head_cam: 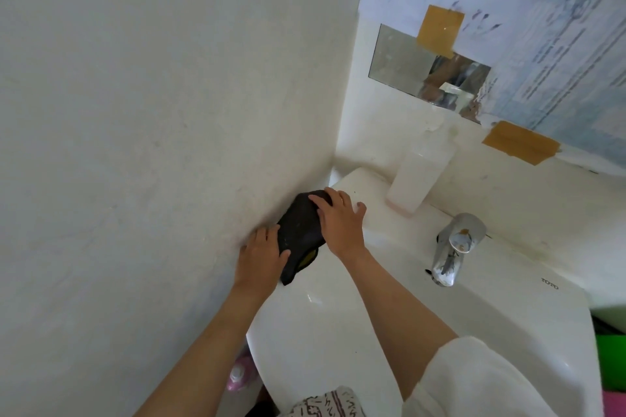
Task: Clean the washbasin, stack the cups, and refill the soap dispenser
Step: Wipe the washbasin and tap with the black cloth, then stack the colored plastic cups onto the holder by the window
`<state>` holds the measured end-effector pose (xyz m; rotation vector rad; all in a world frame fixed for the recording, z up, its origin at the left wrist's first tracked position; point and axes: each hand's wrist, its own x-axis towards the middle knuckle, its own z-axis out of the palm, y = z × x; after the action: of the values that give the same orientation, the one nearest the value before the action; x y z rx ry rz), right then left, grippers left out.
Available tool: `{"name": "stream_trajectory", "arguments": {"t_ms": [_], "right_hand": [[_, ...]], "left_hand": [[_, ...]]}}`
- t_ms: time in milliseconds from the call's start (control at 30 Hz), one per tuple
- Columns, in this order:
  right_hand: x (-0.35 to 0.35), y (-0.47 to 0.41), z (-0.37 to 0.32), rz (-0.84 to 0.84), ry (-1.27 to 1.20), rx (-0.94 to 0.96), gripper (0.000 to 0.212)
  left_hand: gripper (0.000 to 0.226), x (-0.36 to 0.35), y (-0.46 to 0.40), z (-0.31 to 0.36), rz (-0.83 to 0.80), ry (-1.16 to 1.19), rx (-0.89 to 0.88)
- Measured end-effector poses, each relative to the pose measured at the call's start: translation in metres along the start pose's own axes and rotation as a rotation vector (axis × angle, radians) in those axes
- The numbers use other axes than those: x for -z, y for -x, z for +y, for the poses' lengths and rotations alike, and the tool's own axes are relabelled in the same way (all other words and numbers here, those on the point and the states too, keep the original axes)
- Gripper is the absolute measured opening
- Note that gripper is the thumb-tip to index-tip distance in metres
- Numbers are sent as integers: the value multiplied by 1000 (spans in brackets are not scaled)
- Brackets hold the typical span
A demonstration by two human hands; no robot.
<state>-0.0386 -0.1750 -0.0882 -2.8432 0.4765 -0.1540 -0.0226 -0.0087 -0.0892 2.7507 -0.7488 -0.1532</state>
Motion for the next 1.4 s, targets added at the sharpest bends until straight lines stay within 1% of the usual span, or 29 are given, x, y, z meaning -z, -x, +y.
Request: {"name": "stream_trajectory", "arguments": {"t_ms": [67, 167, 367, 467, 767, 900, 1000, 1167, 1267, 1400], "right_hand": [[1, 3, 1, -25, 1, 0, 43], [5, 10, 5, -4, -65, -29, 48], [9, 31, 18, 45, -189, 1, 42], [12, 45, 24, 51, -210, 6, 40], [28, 104, 36, 134, -177, -52, 39], [39, 137, 35, 174, -120, -126, 37], [50, 165, 26, 252, -110, -195, 35], [74, 218, 8, 330, -107, -351, 35], [88, 252, 0, 394, -130, -436, 34], [104, 301, -2, 448, -128, -508, 33]], "left_hand": [[50, 1, 1, 2, 2, 40, 24], [50, 1, 6, 3, 34, 82, 27], [45, -3, 24, 1, 142, 37, -35], [44, -1, 30, 7, 174, 43, -63], [45, 6, 47, 36, 86, 65, -213], [45, 15, 64, 42, 62, 107, -287], [46, 23, 82, 41, 31, 138, -332], [46, 43, 120, 39, 14, 180, -430], [46, 51, 139, 44, 20, 211, -463], [44, 54, 165, 60, 41, 239, -576]]}}
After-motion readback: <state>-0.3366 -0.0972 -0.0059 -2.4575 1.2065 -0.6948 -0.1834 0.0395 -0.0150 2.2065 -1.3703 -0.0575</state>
